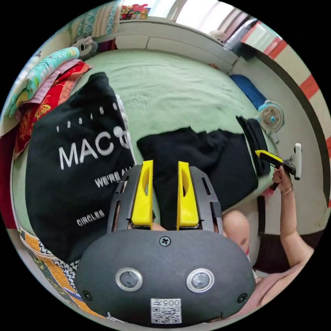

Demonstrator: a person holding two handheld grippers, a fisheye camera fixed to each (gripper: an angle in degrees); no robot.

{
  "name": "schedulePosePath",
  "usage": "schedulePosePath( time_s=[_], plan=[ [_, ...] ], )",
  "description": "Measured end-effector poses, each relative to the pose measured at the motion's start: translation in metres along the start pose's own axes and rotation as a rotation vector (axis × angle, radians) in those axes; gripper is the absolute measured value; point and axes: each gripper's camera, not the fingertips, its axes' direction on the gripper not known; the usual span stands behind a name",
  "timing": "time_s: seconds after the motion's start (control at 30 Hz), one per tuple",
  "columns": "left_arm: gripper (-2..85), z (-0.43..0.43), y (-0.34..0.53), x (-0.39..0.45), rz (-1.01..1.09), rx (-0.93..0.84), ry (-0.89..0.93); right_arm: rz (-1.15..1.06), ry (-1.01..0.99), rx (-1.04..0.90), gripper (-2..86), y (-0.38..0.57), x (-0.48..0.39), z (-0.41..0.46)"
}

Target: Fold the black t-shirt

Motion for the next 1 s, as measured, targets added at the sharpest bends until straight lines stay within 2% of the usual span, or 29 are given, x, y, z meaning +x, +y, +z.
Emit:
schedulePosePath(
  time_s=[0.07,0.23,0.4,0.53,0.7,0.83,1.0],
  plan=[
    [12.1,0.02,0.024,0.012,0.033,-0.048,0.012,-0.075,0.04,-0.059,9.9,0.037,-0.006,0.011],
    [12.6,0.082,0.064,0.039,0.016,-0.137,-0.026,-0.061,0.058,-0.137,10.1,0.085,-0.006,0.03],
    [8.5,0.125,0.059,0.068,0.009,-0.161,-0.166,-0.132,0.128,-0.103,1.3,0.094,-0.024,0.031],
    [3.9,0.142,0.054,0.091,-0.034,-0.14,-0.182,-0.136,0.174,-0.063,-0.9,0.1,-0.033,0.019],
    [4.2,0.18,0.06,0.106,-0.083,-0.155,-0.181,-0.058,0.127,-0.108,-0.6,0.122,-0.017,0.035],
    [6.5,0.179,0.063,0.131,-0.105,-0.103,-0.194,0.011,0.075,-0.09,3.5,0.135,-0.004,0.032],
    [9.8,0.171,0.064,0.189,-0.012,-0.029,-0.186,0.041,0.101,-0.03,5.6,0.156,0.012,0.008]
  ],
)
